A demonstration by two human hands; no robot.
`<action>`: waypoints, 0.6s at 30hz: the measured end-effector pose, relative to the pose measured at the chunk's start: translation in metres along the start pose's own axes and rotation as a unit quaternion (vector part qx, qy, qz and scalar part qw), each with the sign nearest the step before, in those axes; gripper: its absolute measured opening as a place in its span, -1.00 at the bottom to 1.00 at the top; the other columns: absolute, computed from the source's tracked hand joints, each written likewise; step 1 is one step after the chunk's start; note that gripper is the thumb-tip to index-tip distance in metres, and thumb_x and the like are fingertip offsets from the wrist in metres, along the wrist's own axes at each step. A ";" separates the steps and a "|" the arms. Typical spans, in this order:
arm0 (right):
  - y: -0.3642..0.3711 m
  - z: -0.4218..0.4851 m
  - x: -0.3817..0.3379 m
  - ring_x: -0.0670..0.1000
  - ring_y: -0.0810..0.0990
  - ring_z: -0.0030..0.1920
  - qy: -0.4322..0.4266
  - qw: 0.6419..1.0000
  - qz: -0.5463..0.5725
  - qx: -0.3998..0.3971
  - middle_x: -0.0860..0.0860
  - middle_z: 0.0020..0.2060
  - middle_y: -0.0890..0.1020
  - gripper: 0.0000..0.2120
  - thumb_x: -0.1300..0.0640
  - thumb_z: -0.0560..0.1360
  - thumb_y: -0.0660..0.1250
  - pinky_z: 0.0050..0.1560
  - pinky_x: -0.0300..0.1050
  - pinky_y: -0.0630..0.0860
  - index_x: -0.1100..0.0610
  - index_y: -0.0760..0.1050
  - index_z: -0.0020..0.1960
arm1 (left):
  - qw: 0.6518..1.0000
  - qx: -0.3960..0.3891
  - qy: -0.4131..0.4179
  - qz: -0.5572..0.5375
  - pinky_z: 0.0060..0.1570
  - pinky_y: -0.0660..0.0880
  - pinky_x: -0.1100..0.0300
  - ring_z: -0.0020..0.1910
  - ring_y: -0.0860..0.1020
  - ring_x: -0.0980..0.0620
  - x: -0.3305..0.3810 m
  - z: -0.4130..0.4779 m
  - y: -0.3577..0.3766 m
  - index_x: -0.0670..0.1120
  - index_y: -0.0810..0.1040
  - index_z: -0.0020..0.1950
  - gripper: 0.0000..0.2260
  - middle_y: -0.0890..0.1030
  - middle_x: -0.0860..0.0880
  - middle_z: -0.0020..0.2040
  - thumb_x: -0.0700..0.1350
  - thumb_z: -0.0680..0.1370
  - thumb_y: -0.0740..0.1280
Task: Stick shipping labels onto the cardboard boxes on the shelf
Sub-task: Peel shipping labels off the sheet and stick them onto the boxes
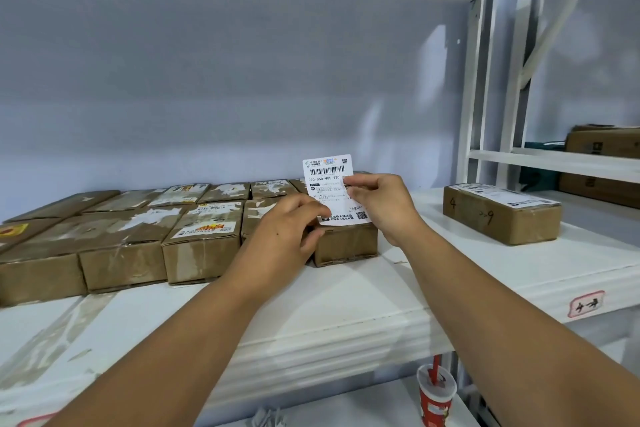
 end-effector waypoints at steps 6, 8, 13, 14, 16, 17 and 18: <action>0.001 0.000 -0.002 0.00 0.60 -0.08 -0.005 1.000 -0.023 0.003 0.07 0.02 0.63 -0.78 0.33 0.54 0.27 -0.12 -0.28 0.55 0.22 0.58 0.15 | 1.000 -0.008 -0.008 0.008 0.04 0.27 0.48 -0.01 0.52 0.05 0.000 0.000 0.000 -0.16 0.63 0.06 -0.81 0.57 -0.07 0.06 -0.29 0.46 0.40; 0.000 0.000 -0.002 -0.01 0.60 -0.08 -0.007 1.000 -0.030 0.006 0.07 0.03 0.63 -0.77 0.32 0.54 0.27 -0.12 -0.29 0.54 0.23 0.57 0.16 | 1.000 -0.009 -0.008 0.008 0.04 0.23 0.59 -0.02 0.50 0.08 0.000 0.000 0.000 -0.16 0.65 0.04 -0.82 0.58 -0.06 0.06 -0.30 0.46 0.40; 0.000 -0.001 -0.004 -0.04 0.58 -0.09 -0.013 0.999 -0.049 0.002 0.03 -0.02 0.62 -0.77 0.30 0.54 0.27 -0.16 -0.35 0.50 0.20 0.58 0.17 | 1.000 -0.011 -0.004 0.014 0.03 0.19 0.58 -0.02 0.45 0.14 0.001 -0.001 0.001 -0.16 0.67 0.01 -0.83 0.59 -0.08 0.06 -0.30 0.45 0.41; 0.000 -0.001 -0.004 -0.04 0.57 -0.09 -0.014 0.998 -0.053 0.001 0.02 -0.02 0.62 -0.77 0.30 0.54 0.27 -0.16 -0.35 0.50 0.20 0.58 0.16 | 1.000 -0.011 -0.004 0.016 0.03 0.18 0.60 -0.02 0.45 0.14 0.000 -0.001 0.001 -0.16 0.67 0.01 -0.84 0.59 -0.08 0.05 -0.30 0.45 0.40; 0.001 -0.002 -0.005 -0.04 0.57 -0.10 -0.013 0.998 -0.057 0.001 0.03 -0.02 0.63 -0.77 0.30 0.54 0.27 -0.16 -0.34 0.49 0.19 0.58 0.16 | 1.000 -0.014 -0.004 0.020 0.04 0.15 0.64 -0.02 0.46 0.12 0.000 -0.001 0.001 -0.17 0.67 0.01 -0.84 0.59 -0.07 0.04 -0.30 0.45 0.41; 0.002 -0.002 -0.005 -0.04 0.57 -0.10 -0.013 0.998 -0.058 0.001 0.04 0.00 0.63 -0.77 0.30 0.54 0.27 -0.14 -0.32 0.50 0.19 0.58 0.16 | 1.000 -0.014 -0.001 0.021 0.04 0.15 0.64 -0.03 0.48 0.11 0.000 -0.001 0.001 -0.17 0.67 0.00 -0.84 0.59 -0.07 0.03 -0.30 0.45 0.41; 0.002 -0.002 -0.005 -0.03 0.58 -0.10 -0.014 0.998 -0.060 0.001 0.05 0.00 0.63 -0.77 0.30 0.54 0.28 -0.13 -0.30 0.50 0.19 0.58 0.15 | 1.000 -0.015 0.000 0.021 0.04 0.17 0.62 -0.03 0.48 0.10 0.000 -0.001 0.001 -0.17 0.67 -0.01 -0.84 0.60 -0.07 0.02 -0.30 0.44 0.41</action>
Point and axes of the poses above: each hand's wrist, its own z-axis towards the middle knuckle, its own y-axis out of the palm, x = y × z, the point moved 8 cm from there along z, towards the middle knuckle
